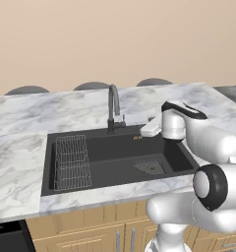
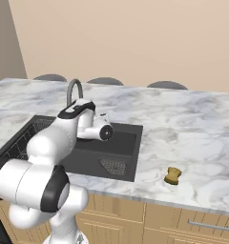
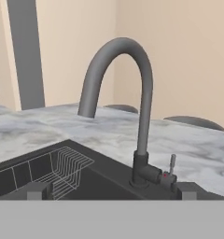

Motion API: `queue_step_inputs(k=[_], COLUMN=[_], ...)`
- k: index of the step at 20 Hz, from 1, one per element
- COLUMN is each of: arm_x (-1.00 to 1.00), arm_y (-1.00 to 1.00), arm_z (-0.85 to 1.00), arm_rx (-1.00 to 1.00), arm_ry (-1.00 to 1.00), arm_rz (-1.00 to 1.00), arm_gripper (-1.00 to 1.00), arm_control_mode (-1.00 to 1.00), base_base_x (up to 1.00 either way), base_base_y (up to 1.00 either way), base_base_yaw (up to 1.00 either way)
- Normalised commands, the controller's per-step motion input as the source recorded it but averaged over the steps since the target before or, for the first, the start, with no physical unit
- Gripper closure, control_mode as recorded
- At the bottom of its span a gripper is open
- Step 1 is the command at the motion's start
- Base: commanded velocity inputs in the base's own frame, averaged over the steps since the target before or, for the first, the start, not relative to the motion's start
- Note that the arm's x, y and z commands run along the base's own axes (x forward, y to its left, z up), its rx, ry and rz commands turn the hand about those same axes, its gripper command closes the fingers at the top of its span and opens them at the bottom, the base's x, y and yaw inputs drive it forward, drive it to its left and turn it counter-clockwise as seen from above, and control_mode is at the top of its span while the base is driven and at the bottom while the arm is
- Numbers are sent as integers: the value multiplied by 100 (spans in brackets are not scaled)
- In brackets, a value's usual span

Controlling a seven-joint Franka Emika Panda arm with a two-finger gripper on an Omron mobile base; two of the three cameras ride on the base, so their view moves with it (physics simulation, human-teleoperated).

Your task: Soak the sponge with water for a few seconds and then drop it inside the sink.

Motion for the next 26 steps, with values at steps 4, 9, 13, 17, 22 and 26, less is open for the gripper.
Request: queue_step_inputs(k=[4,9,13,17,22,26], arm_x=[0,0,6,14,20,15], arm_y=[13,12,2,0,0,0], arm_z=[0,0,0,0,-1,-10], arm_rx=[0,0,0,0,0,0], arm_ry=[0,0,0,0,0,0], arm_rz=[0,0,0,0,0,2], arm_gripper=[-100,-100,-100,-100,-100,-100], arm_control_mode=[-100,-100,-100,-100,-100,-100], base_base_x=[0,0,0,0,0,0], base_base_y=[0,0,0,0,0,0], base_base_yaw=[0,0,0,0,0,0])
